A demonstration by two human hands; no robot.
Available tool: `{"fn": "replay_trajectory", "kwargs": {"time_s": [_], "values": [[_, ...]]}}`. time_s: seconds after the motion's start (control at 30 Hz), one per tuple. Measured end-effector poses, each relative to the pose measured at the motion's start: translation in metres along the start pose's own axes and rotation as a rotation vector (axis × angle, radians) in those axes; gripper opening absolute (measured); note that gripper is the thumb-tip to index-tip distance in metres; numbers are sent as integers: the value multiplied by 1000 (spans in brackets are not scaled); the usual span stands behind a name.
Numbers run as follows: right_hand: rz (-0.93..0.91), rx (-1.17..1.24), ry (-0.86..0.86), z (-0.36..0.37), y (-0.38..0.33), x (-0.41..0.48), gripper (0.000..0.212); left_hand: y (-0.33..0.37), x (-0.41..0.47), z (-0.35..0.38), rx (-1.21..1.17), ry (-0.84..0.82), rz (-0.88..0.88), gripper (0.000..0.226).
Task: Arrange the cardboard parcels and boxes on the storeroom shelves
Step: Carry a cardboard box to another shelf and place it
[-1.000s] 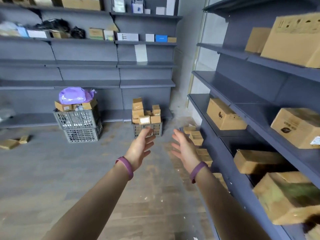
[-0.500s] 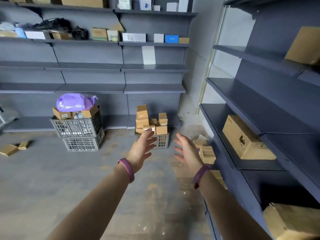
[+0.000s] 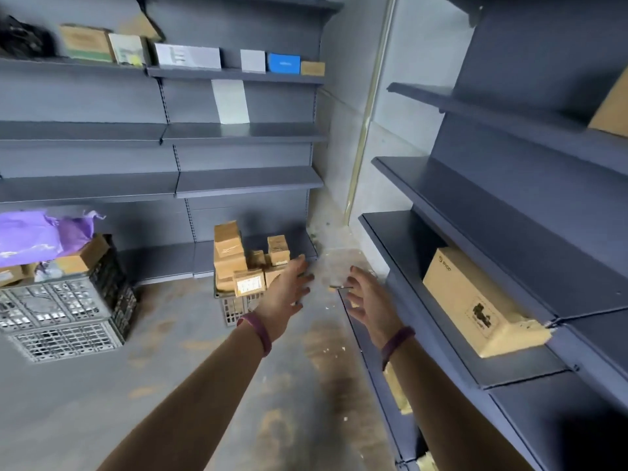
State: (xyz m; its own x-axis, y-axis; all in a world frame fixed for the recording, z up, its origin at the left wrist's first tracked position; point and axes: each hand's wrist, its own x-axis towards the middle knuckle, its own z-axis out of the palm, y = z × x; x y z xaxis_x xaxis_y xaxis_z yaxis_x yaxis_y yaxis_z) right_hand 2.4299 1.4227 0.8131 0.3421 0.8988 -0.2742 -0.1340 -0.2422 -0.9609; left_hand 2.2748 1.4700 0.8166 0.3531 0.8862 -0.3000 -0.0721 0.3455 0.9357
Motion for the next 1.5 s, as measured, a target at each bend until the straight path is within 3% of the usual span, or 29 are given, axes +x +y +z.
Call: {"fn": "replay_trajectory", "kwargs": {"time_s": [0.1,0.2,0.4,0.77,0.87,0.93,1.1,1.23,1.4,1.5], "values": [[-36,3,69,2,-17,35,19,16,46,2,7,-57,-23,44],[-51,-1,95,-5,-33,64,28,28,88,9,22,-103,-47,50],[-47,38,171,-35,-42,119,15,43,161,50,96,-194,-59,56],[28,148,353,-132,-13,201,13,10,271,149,290,-379,-154,40],[60,187,422,-151,-1,214,35,0,296,174,352,-443,-191,50],[89,206,466,-164,6,219,38,-8,312,189,392,-471,-213,52],[137,272,611,-198,35,225,25,-31,345,220,513,-567,-285,57],[207,317,774,-212,57,220,44,-57,369,238,567,-655,-387,55],[295,385,1001,-219,92,212,33,-88,411,251,618,-699,-481,48],[354,357,1109,-216,109,212,42,-100,433,257,654,-721,-485,43]]}}
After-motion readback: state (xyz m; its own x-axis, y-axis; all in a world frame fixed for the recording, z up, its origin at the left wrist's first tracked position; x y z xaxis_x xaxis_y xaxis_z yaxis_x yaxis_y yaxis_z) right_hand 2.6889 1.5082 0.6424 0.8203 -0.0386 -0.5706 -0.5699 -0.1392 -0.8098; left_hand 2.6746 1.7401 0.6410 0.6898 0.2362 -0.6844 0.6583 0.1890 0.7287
